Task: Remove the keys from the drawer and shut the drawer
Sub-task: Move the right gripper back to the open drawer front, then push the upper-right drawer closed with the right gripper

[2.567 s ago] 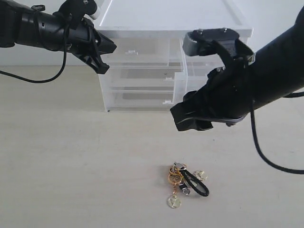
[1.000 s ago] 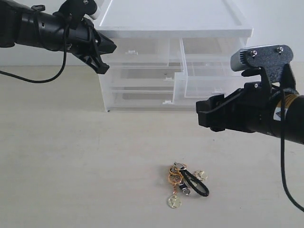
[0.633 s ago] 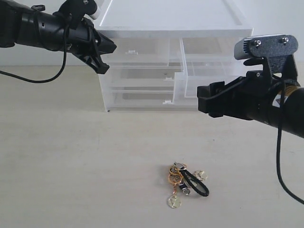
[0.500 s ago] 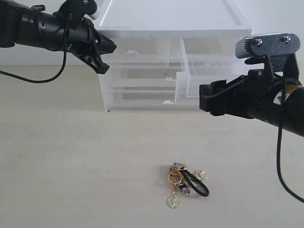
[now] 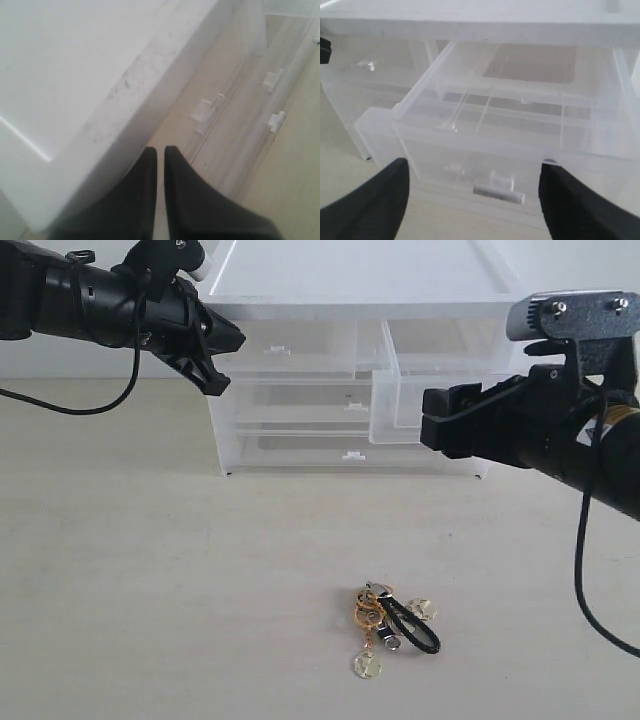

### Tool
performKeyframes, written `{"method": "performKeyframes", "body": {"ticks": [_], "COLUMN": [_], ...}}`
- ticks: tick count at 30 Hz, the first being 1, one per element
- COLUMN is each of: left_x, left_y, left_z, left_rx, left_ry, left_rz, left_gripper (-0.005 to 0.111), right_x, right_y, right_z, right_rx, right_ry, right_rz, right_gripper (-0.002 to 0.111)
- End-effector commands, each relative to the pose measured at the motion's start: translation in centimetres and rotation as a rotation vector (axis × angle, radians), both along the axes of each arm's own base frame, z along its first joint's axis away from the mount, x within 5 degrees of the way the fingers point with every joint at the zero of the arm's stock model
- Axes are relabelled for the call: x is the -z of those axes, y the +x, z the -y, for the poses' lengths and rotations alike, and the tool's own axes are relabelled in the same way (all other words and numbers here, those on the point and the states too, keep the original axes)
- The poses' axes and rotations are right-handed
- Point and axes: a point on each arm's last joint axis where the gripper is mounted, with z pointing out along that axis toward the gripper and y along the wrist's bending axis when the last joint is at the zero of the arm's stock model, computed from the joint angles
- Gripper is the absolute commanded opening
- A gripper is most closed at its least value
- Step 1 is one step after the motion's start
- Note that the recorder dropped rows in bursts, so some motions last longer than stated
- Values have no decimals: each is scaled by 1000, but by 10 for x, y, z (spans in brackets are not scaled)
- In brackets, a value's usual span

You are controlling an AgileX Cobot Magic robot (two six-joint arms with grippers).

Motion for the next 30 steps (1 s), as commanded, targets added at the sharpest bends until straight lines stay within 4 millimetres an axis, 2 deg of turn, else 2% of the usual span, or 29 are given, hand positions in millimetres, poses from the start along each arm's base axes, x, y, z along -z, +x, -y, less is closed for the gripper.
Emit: {"method": "performKeyframes", "body": {"ticks": [1, 7, 18, 30], "left_x": [-10, -10, -10, -10], "left_y": [5, 5, 5, 6], "left_z": [-6, -6, -6, -6], "left_rx": [-85, -85, -85, -88], "left_ry": [-18, -18, -18, -16], "left_rz": [37, 37, 37, 38], "left_gripper": [4, 4, 4, 4], "right_x": [7, 10, -5, -1], "right_y": [11, 29, 54, 75], "right_z": [-3, -13, -23, -33], "right_rx": [16, 19, 38, 53], "right_ry": [-6, -7, -19, -32], "right_rz": [11, 17, 98, 147], "right_gripper": [66, 66, 66, 66]}}
